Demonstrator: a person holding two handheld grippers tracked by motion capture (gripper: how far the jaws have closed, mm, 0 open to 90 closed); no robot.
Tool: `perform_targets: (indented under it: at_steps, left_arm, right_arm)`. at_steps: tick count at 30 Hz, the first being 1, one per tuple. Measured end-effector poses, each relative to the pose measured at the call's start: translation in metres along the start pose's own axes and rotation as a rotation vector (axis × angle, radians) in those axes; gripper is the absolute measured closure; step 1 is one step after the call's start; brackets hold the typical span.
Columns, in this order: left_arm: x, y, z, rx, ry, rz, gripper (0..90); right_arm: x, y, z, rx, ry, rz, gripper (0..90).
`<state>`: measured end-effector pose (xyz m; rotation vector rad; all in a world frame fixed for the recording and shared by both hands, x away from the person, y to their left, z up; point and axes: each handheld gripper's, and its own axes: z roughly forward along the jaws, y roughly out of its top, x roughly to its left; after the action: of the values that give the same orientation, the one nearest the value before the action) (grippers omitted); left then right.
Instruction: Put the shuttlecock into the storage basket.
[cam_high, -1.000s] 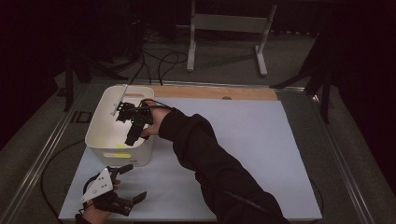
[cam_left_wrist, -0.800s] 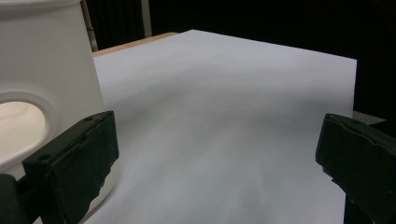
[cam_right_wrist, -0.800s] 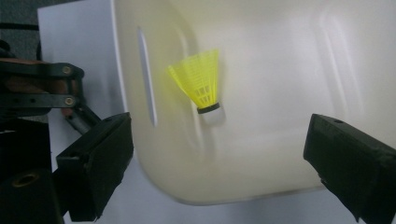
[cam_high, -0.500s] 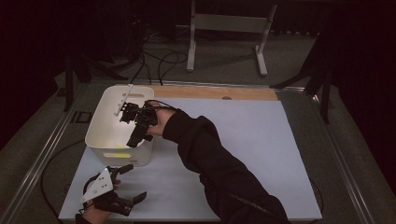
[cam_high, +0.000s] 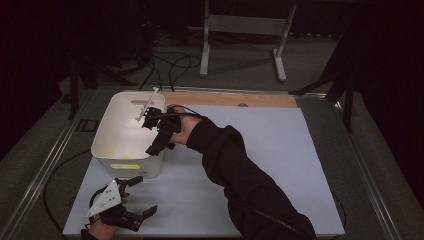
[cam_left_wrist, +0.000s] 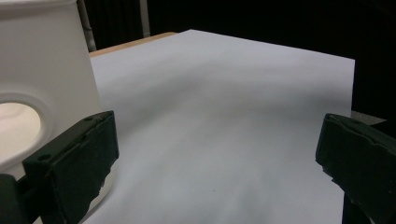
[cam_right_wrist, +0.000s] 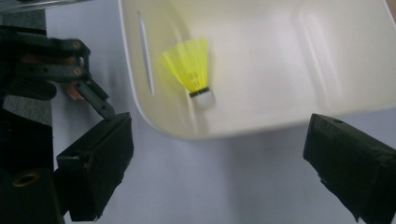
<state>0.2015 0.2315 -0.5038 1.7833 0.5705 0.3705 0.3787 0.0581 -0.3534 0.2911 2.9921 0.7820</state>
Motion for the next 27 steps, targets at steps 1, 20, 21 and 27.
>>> perform_targets:
  at_steps: [1, 20, 21, 27]
  left_arm:
    - [0.0, 0.0, 0.0, 0.0, 0.0, 0.0, 0.0]
    - [0.0, 0.0, 0.001, 0.005, 0.0, 0.002, 0.0]
    - [0.0, 0.0, 0.001, 0.005, 0.0, 0.002, 0.0]
    - [0.0, 0.0, 0.002, 0.008, -0.006, 0.002, 0.0]
  right_arm:
    - [-0.001, -0.002, -0.001, 0.001, 0.001, 0.0, 8.3]
    - [-0.013, -0.058, -0.014, -0.074, -0.028, 0.048, 8.3]
    - [-0.013, -0.058, -0.014, -0.074, -0.028, 0.048, 8.3]
    - [-0.018, -0.081, -0.017, -0.09, -0.03, 0.063, 8.4]
